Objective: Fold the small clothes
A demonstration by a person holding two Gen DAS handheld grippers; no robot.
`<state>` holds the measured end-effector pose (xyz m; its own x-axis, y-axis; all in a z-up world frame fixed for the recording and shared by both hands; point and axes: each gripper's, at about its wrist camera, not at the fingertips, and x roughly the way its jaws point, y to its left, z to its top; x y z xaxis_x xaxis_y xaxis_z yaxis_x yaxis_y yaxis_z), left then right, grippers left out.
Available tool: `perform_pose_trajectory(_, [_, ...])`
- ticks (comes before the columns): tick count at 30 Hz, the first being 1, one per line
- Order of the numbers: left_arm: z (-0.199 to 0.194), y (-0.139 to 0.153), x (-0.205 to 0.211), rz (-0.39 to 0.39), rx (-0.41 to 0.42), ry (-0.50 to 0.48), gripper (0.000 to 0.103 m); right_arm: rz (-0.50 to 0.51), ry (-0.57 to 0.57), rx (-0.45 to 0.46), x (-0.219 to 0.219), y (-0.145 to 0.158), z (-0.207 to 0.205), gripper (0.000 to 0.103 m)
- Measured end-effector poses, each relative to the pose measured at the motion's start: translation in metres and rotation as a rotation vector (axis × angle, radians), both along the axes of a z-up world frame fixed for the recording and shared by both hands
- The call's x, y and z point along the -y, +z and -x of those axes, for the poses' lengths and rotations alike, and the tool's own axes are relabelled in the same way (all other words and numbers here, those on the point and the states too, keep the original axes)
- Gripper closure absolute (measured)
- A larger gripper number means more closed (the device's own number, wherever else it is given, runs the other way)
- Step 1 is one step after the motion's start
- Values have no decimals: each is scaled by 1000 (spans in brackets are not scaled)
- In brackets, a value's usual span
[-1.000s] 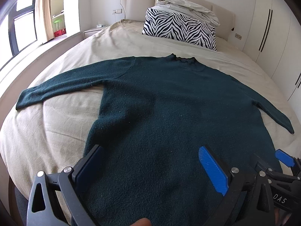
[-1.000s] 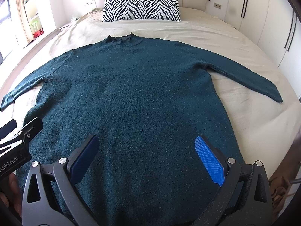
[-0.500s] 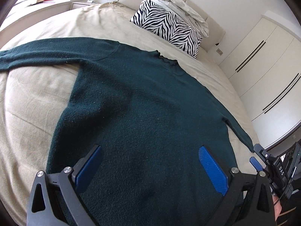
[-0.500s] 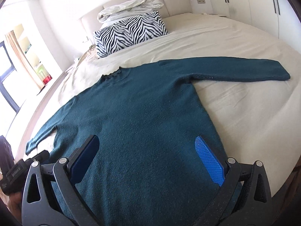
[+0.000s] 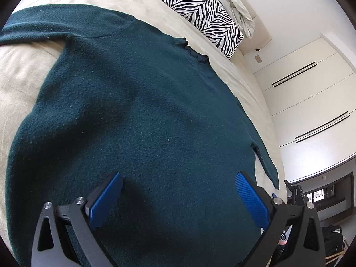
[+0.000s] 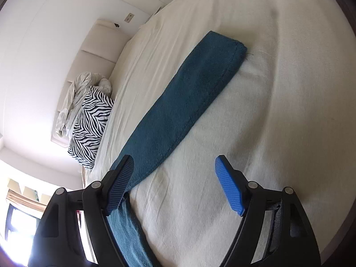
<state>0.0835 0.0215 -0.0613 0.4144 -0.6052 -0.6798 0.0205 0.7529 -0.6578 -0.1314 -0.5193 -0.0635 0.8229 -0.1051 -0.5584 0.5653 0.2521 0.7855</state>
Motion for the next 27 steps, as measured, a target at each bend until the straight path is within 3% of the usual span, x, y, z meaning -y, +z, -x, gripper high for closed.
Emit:
perform_pose_trajectory(2, [-7, 2, 8, 9, 0, -17, 0, -35, -30, 9, 28, -10, -7, 39])
perform_pose_trajectory(3, [-11, 4, 13, -14, 6, -17, 0, -51, -35, 20, 42, -15, -12, 40])
perform_pose_trajectory(5, [-19, 8, 22, -55, 19, -24, 0, -80, -57, 22, 67, -25, -19, 54])
perform_pose_trajectory(7, [-27, 9, 29, -56, 29, -35, 1, -79, -64, 21, 88, -30, -29, 59])
perform_pose_trajectory(9, [-34, 11, 36, -67, 39, -42, 3, -46, -67, -10, 107, -32, -41, 71])
perform_pose_trajectory(11, [-41, 12, 43, -81, 42, -55, 15, -16, -62, -44, 124, -33, -50, 90])
perform_pose_trajectory(14, [-51, 10, 52, -81, 37, -78, 19, 102, -12, -91, 124, -11, -76, 95])
perform_pose_trajectory(18, [-67, 8, 64, -34, 40, -90, 19, 385, 208, -130, 69, 47, -151, 95])
perform_pose_trajectory(21, [-78, 6, 70, 31, 22, -89, 19, 590, 428, -123, -11, 81, -214, 96])
perform_pose_trajectory(24, [-86, 5, 73, 85, 20, -88, 18, 737, 655, -112, -96, 85, -264, 96])
perform_pose_trajectory(27, [-93, -2, 73, 143, -3, -91, 18, 873, 820, -171, -171, 61, -309, 96])
